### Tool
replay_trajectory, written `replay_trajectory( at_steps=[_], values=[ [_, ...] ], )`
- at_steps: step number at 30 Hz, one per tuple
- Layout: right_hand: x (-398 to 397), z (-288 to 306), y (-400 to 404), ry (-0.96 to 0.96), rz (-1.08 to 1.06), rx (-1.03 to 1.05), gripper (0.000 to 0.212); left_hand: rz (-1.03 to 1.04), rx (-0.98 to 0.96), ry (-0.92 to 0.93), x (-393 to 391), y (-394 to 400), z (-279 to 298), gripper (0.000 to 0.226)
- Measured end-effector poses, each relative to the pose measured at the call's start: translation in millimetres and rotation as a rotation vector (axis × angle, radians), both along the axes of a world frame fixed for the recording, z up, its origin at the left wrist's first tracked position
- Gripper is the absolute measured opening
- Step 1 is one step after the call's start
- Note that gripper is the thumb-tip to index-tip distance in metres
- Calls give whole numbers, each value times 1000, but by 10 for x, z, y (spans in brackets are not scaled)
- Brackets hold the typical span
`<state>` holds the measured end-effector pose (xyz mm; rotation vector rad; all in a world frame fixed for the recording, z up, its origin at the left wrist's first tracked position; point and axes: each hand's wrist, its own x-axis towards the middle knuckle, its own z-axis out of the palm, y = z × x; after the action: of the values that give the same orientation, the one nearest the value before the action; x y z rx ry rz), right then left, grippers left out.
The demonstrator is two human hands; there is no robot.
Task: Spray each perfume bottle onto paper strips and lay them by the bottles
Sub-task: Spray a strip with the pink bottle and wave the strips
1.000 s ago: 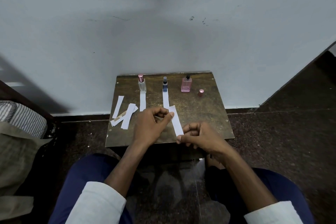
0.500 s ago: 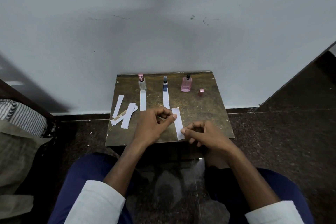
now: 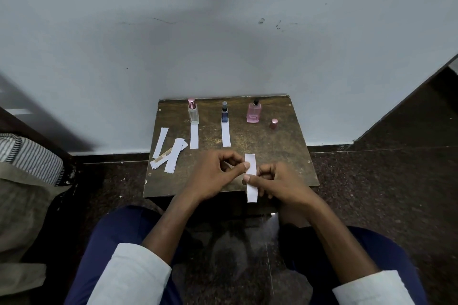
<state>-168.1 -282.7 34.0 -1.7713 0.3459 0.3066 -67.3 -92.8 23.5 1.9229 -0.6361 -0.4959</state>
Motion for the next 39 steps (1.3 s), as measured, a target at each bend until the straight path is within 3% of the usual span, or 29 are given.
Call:
replay_trajectory(
  at_steps=[13,18,21,24,29,33,37,39],
  values=[
    [8,-3,-12,6,64,6,29,223,-10,-43,-10,4,120,9],
    [14,-25,-25,13,61,16,19,281,-6,-35,12,7,132,6],
    [17,-45,-34,23,49,18,18,284,-11,-11,9,21,151,16],
    [23,-70,-66,36,-10,12,13,285,52,-24,31,65,138,22],
    [45,-117,-128,7,-228,51,17,244,241,-80,111,149,23,5],
    [45,-78,-139,-28,-322,125,14,212,-6,128,124,127,120,11],
    [36,40,-146,-80,-358,289,41,54,-757,675,105,170,279,46],
    [48,63,-139,-103,-353,351,46,-60,-992,877,61,165,346,43]
  ],
)
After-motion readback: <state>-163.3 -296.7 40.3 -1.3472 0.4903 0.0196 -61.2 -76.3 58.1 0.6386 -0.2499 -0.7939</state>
